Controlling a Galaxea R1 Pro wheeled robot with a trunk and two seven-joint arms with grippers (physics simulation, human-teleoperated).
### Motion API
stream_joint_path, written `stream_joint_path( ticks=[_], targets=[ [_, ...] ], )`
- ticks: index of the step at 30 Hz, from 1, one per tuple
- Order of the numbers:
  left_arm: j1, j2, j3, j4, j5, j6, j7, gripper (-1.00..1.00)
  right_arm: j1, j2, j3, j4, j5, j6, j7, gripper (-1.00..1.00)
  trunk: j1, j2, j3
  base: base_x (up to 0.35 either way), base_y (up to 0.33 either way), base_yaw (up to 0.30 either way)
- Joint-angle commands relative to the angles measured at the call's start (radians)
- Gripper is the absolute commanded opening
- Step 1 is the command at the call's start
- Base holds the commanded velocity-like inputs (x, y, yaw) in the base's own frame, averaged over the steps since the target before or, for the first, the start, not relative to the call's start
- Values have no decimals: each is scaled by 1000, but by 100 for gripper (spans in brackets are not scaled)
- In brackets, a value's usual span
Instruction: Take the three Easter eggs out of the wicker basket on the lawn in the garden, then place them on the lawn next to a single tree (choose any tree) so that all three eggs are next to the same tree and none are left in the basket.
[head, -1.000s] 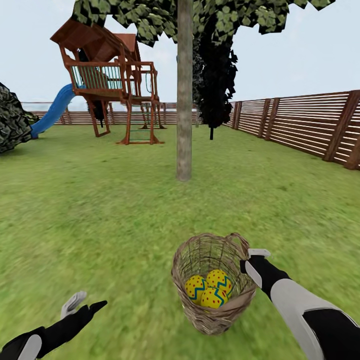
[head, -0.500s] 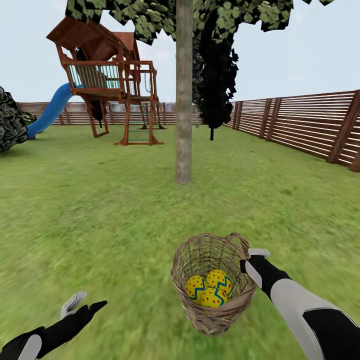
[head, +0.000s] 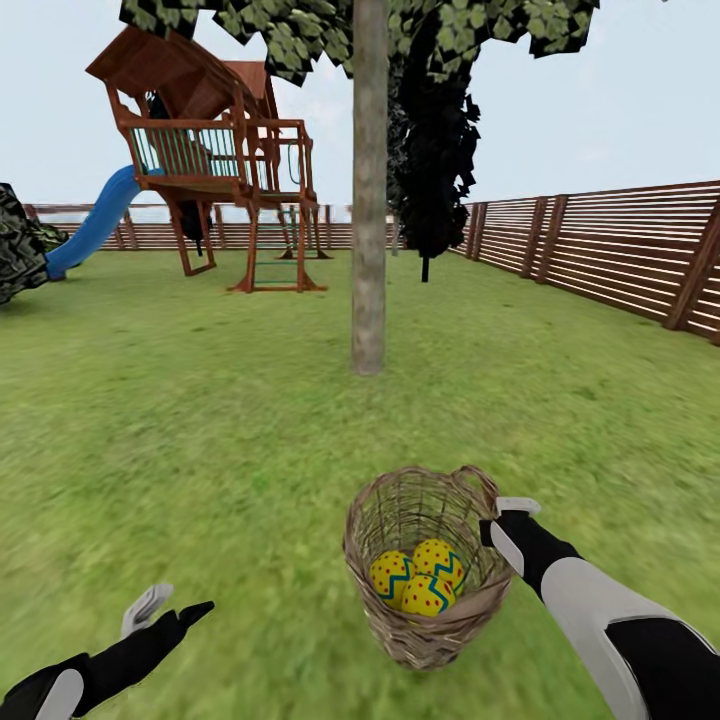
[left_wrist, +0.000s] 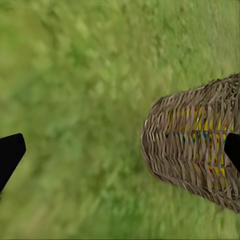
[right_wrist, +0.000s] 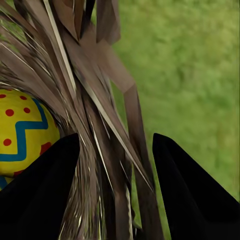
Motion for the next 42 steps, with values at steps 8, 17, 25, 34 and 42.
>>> stream_joint_path(
  ticks=[8, 17, 25, 34, 42],
  targets=[
    [-1, 0, 4, 0, 2, 6, -2, 100, -1, -1, 6, -1, -11, 4, -6, -100, 0, 0, -1, 339, 31, 0],
    [-1, 0, 4, -1, 2, 6, -2, 100, -1, -1, 6, -3, -11, 2, -6, -100, 0, 0, -1, 339, 0, 0],
    [-1, -1, 4, -3, 2, 4, -4, 100, -1, -1, 6, -1, 7, 2, -6, -100, 0, 0, -1, 339, 0, 0],
    [-1, 0, 4, -3, 2, 4, -5, 100, -1, 0, 6, 2, 10, 2, -6, -100, 0, 0, -1, 339, 68, 0],
    [-1, 0, 4, -3, 2, 4, -5, 100, -1, 1, 6, 2, 10, 2, -6, -100, 0, 0, -1, 339, 52, 0]
  ],
)
